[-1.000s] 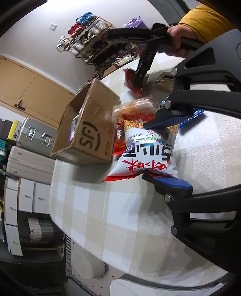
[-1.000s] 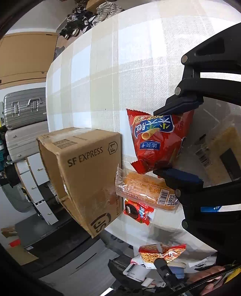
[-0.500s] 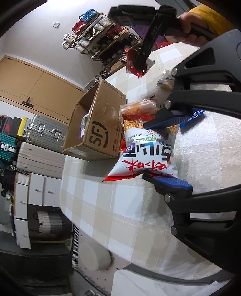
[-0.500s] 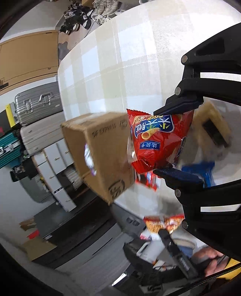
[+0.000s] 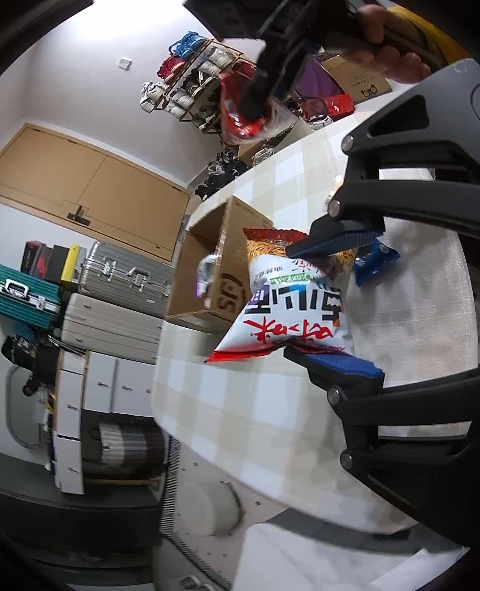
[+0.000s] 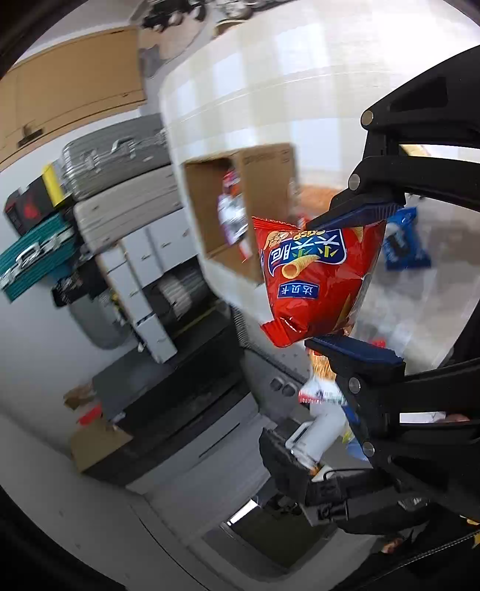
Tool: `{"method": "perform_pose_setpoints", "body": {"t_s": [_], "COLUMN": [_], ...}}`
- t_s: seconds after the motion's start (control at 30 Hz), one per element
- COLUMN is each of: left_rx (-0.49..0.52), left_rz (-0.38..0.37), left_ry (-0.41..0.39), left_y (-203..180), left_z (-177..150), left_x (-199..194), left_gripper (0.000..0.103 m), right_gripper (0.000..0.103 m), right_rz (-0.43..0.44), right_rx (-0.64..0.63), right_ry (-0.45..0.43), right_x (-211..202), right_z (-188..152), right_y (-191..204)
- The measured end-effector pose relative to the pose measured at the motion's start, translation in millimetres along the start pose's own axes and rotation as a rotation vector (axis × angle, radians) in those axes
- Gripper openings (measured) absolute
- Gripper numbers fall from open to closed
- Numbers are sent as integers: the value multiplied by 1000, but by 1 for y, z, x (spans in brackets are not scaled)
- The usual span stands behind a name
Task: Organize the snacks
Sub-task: 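Carry both bags over the SF box and lower them inside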
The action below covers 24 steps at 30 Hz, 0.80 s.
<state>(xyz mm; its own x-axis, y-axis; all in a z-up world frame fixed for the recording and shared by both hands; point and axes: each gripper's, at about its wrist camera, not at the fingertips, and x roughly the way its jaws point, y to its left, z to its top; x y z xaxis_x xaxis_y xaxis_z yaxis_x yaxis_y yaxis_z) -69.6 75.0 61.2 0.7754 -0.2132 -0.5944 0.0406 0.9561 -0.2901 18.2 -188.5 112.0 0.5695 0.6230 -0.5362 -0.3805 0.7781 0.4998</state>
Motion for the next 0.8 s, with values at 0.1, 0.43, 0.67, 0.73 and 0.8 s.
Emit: {"method": "perform_pose_setpoints", "body": {"t_s": [0.1,0.43,0.67,0.73,0.8], "left_rx": [9,70,83,82,87], "left_rz": [3,2,10,11,12], "left_ry": [-8,-25,-3,13,24], "left_y": [-7,-34,-49,-51,-52], "left_z": [20,88,125,133,139], "left_x": [-10,-22,17,33,48], "left_gripper": [44,44,44,44,44], "right_gripper": [54,54,54,54,54], "right_rz": [15,9,-14,-20,-24], "right_rx": [-27,-54,-53,-54,-50], "right_ry": [-29,-64,-49,-46,-43], "right_x": [-12,-23,-7,1,11], "right_z": [18,70,100,107,115], "right_y": [18,36,23,17,10]}}
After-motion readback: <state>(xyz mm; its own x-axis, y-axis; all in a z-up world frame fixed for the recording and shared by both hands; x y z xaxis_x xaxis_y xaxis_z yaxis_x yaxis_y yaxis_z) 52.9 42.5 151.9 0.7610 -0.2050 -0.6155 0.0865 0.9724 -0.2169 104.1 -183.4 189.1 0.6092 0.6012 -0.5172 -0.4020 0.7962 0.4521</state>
